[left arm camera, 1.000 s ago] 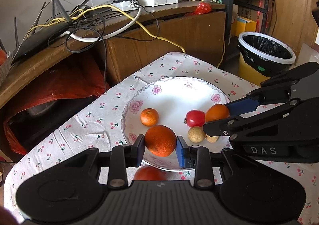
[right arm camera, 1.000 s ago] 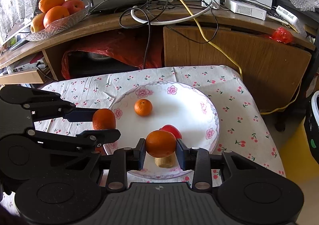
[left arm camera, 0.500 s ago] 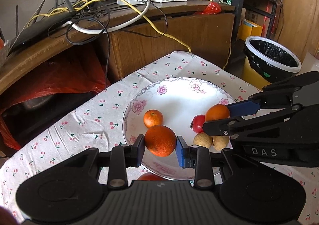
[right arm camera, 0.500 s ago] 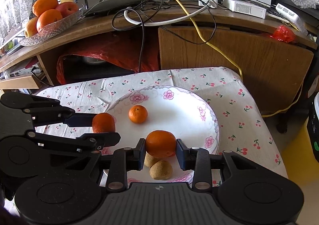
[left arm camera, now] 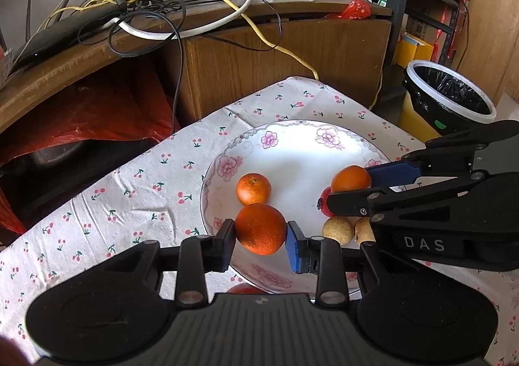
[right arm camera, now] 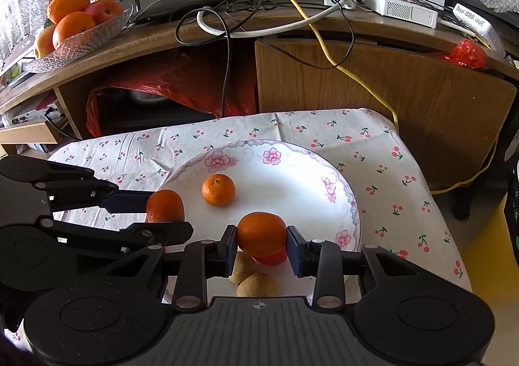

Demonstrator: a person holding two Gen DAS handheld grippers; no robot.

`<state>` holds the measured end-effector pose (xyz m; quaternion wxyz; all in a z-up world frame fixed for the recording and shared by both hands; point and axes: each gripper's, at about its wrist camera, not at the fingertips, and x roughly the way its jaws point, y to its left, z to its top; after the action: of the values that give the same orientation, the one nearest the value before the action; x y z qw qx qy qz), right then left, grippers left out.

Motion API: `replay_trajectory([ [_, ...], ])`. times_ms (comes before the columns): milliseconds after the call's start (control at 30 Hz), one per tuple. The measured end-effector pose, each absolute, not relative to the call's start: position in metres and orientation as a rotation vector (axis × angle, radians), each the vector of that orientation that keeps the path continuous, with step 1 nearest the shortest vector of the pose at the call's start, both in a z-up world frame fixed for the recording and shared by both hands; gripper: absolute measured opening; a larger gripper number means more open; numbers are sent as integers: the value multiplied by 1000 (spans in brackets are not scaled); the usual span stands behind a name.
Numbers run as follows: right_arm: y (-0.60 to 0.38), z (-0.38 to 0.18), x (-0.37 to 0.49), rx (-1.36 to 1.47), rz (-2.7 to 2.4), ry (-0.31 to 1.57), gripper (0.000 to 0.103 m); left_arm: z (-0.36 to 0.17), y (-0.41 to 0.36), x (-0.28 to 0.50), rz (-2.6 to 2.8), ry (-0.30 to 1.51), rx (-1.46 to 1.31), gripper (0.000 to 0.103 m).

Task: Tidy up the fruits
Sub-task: 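Carry tangerines in both grippers over the white bowl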

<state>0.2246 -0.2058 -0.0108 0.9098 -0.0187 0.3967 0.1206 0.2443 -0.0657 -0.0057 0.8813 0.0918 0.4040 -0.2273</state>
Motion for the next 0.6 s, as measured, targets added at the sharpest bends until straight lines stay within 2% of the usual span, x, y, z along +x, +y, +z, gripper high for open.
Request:
replay_trajectory([
  [600, -207, -11, 228, -33, 241, 811, 31, -7, -66, 247, -460, 849, 174, 41],
])
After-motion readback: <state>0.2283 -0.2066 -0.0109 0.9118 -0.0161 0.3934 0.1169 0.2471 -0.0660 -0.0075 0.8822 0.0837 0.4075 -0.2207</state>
